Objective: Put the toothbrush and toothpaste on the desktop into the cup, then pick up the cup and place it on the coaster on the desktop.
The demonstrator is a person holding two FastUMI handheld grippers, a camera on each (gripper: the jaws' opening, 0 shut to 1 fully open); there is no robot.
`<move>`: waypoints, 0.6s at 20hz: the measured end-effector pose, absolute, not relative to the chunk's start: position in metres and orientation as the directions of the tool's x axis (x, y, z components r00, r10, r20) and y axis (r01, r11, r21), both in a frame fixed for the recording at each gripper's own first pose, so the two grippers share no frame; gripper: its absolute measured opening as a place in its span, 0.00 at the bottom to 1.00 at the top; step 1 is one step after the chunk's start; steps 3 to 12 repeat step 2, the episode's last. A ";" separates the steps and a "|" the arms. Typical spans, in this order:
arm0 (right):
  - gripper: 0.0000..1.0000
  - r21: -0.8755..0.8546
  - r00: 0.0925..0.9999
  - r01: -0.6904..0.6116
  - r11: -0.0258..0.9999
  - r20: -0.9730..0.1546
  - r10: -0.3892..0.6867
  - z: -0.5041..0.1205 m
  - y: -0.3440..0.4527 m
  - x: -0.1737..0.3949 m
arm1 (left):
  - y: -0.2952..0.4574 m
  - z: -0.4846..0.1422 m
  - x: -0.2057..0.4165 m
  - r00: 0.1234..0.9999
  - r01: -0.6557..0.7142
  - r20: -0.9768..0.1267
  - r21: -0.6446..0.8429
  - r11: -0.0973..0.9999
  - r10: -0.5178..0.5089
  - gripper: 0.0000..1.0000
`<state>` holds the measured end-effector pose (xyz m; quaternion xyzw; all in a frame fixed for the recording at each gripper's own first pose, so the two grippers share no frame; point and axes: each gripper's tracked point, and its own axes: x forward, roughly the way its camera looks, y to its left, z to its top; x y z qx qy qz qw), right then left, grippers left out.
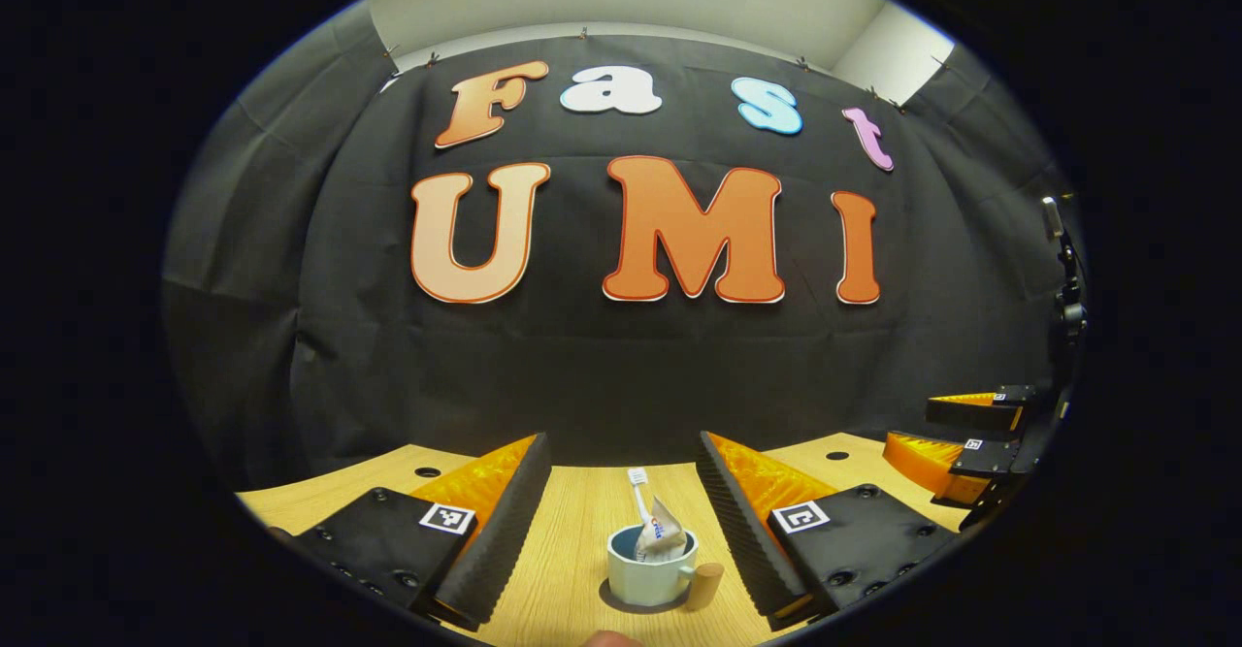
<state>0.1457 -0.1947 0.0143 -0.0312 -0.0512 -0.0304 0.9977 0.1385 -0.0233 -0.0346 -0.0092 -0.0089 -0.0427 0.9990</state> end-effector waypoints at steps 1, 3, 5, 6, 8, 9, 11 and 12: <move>0.92 -0.060 0.993 0.065 0.996 0.103 -0.059 0.014 -0.196 0.145 | -0.022 -0.034 0.138 0.996 0.081 0.021 -0.022 0.996 -0.081 0.97; 0.92 -0.061 0.993 0.062 0.996 0.102 -0.056 0.014 -0.196 0.145 | -0.022 -0.033 0.138 0.996 0.081 0.023 -0.022 0.996 -0.080 0.94; 0.92 -0.061 0.993 0.062 0.996 0.102 -0.056 0.014 -0.196 0.145 | -0.022 -0.033 0.138 0.996 0.081 0.023 -0.022 0.996 -0.080 0.94; 0.92 -0.061 0.993 0.062 0.996 0.102 -0.056 0.014 -0.196 0.145 | -0.022 -0.033 0.138 0.996 0.081 0.023 -0.022 0.996 -0.080 0.94; 0.92 -0.061 0.993 0.062 0.996 0.102 -0.056 0.014 -0.196 0.145 | -0.022 -0.033 0.138 0.996 0.081 0.023 -0.022 0.996 -0.080 0.94; 0.92 -0.061 0.993 0.062 0.996 0.102 -0.056 0.014 -0.196 0.145 | -0.022 -0.033 0.138 0.996 0.081 0.023 -0.022 0.996 -0.080 0.94; 0.92 -0.061 0.993 0.062 0.996 0.102 -0.056 0.014 -0.196 0.145 | -0.022 -0.033 0.138 0.996 0.081 0.023 -0.022 0.996 -0.080 0.94; 0.92 -0.061 0.993 0.062 0.996 0.102 -0.056 0.014 -0.196 0.145 | -0.022 -0.033 0.138 0.996 0.081 0.023 -0.022 0.996 -0.080 0.94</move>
